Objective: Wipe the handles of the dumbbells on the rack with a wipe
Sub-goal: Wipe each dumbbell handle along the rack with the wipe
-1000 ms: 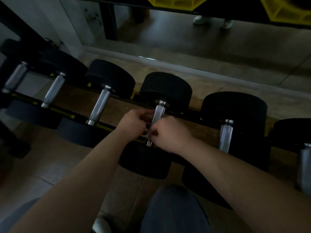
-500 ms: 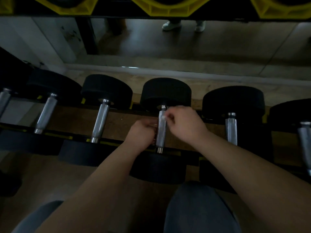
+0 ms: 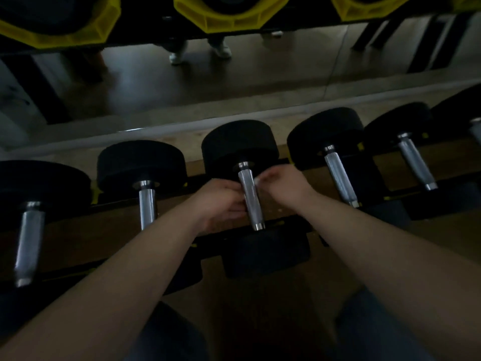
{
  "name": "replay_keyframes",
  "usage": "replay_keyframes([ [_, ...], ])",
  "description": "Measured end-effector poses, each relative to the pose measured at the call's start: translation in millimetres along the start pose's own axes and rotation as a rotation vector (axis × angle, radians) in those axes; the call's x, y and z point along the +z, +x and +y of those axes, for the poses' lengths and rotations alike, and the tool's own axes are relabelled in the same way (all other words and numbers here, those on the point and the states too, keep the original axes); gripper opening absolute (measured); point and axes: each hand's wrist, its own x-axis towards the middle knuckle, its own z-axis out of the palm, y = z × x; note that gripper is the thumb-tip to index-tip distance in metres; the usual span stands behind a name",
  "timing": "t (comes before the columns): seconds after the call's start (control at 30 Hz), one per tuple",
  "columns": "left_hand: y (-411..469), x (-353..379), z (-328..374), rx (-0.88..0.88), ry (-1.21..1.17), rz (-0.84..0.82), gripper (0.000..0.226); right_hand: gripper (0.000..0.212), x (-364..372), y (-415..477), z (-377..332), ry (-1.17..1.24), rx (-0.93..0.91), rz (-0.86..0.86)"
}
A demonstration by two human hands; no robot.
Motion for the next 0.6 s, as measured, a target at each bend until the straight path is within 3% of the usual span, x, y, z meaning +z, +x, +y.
replay_keyframes([
  [0.13,-1.3,-7.1,-3.4,0.002,-0.002,-0.051,0.038,0.016,8.7,-0.6,-18.8,-0.055,0.045,0.061],
  [0.27,-5.3,-7.0,-6.1,0.030,-0.014,-0.079,0.041,0.007,-7.7,-27.7,-18.8,-0.200,0.089,-0.152],
  [0.37,-10.5,-4.5,-5.8,0.035,-0.068,-0.089,0.040,0.012,-13.5,-39.2,-22.2,-0.299,0.172,-0.273],
  [0.47,-13.5,-9.0,-5.8,0.005,-0.106,-0.134,0.040,0.011,-0.7,-25.7,-31.4,-0.356,0.206,-0.105],
  [0.6,-9.5,-17.1,-3.9,-0.023,-0.106,-0.109,0.042,0.017,9.9,-11.3,-53.9,-0.193,0.156,0.162],
])
